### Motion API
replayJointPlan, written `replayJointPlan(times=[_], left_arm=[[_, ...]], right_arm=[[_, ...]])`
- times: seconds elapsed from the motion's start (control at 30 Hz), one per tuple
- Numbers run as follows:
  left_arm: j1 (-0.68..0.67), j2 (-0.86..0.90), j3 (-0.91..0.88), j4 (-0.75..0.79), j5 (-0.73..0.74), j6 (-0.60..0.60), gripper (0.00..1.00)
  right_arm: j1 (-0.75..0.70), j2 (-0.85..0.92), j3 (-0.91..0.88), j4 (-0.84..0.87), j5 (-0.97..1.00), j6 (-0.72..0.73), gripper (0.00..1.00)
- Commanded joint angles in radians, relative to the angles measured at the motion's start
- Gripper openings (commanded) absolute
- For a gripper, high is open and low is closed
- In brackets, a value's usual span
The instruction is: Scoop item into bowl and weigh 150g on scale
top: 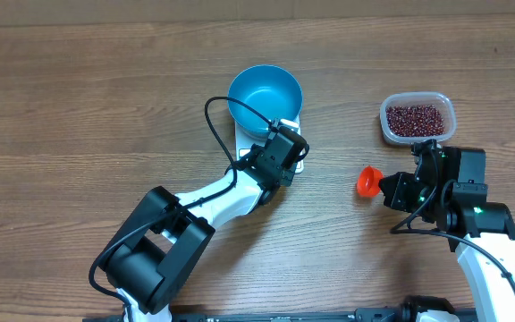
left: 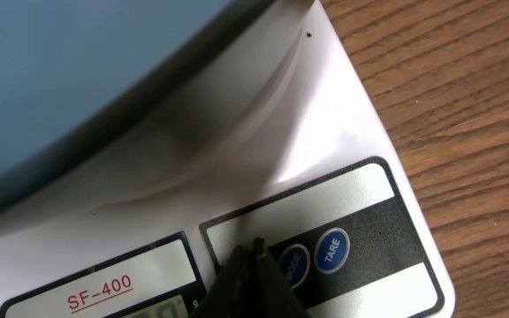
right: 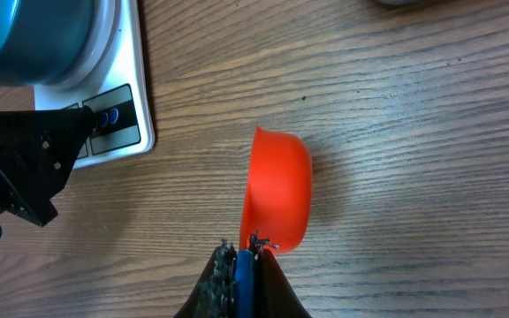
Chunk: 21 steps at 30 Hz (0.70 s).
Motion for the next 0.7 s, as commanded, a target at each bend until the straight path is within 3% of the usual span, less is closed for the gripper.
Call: replayJointPlan(times=[0.0,0.37,0.67], left_arm=[[-0.001,0.042,-0.003,-0.010,0.016,0.019,0.04],[-0.002,-0.013,-0.003,-0.090,0.064,0.019,0.04],[-0.002,-0.220,-0.003,-0.245,0.071,0.014,0.04]], right_arm=[[-0.004,-0.016,0.032,0.006,-0.008,-0.007,0.04],[-0.004,-0.016,0.032,0.009,-0.008,-0.007,0.04],[-0.004,-0.016,0.032,0.011,-0.008,-0.007,0.04]])
